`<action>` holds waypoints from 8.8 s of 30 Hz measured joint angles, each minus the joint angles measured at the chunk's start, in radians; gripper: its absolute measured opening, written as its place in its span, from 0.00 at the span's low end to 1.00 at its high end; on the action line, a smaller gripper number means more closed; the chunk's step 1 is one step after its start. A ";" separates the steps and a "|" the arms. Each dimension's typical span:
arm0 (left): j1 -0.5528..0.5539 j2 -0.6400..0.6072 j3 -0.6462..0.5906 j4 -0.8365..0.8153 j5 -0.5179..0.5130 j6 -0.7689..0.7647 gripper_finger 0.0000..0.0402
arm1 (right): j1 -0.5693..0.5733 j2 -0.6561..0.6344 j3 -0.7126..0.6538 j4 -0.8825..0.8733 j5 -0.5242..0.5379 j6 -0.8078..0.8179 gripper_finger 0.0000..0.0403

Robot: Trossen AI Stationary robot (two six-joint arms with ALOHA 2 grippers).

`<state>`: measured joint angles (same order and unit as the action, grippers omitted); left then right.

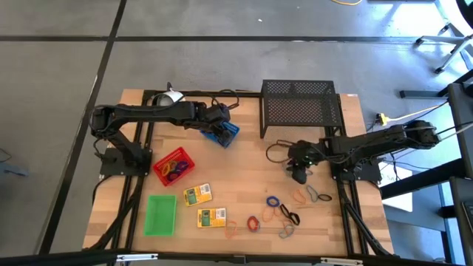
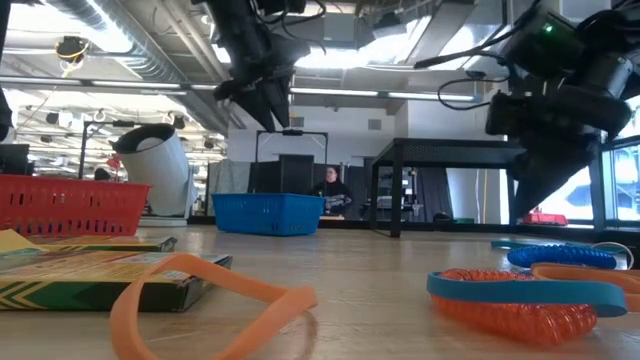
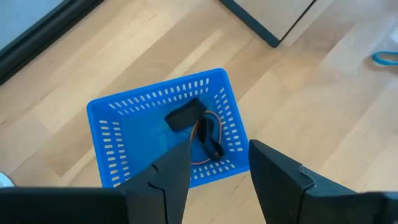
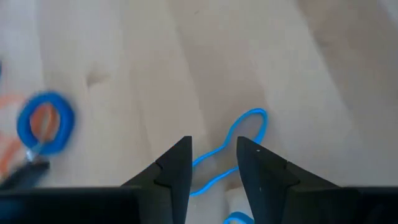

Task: Pick & Place Office Desk Supplies
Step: Put the blue rubber band into the blue bin

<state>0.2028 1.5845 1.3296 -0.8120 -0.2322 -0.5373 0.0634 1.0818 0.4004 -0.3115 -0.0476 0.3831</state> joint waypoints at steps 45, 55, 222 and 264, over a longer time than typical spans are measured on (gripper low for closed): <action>-0.134 0.000 -0.001 0.039 -0.012 -0.053 0.39 | -0.008 0.171 0.128 0.102 0.125 -0.148 0.02; -0.188 0.000 -0.001 0.285 -0.008 0.130 0.39 | -0.021 0.138 0.405 0.195 0.118 -0.183 0.01; 0.037 0.032 -0.001 -0.049 0.018 -0.071 0.29 | 0.074 0.186 0.069 -0.309 0.100 0.104 0.59; -0.240 -0.069 -0.001 0.271 -0.007 0.054 0.29 | 0.019 0.052 0.406 -0.090 0.094 -0.224 0.01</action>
<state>-0.0374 1.5154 1.3289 -0.5414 -0.2393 -0.4835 0.0824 1.1339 0.8061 -0.4019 0.0465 0.1589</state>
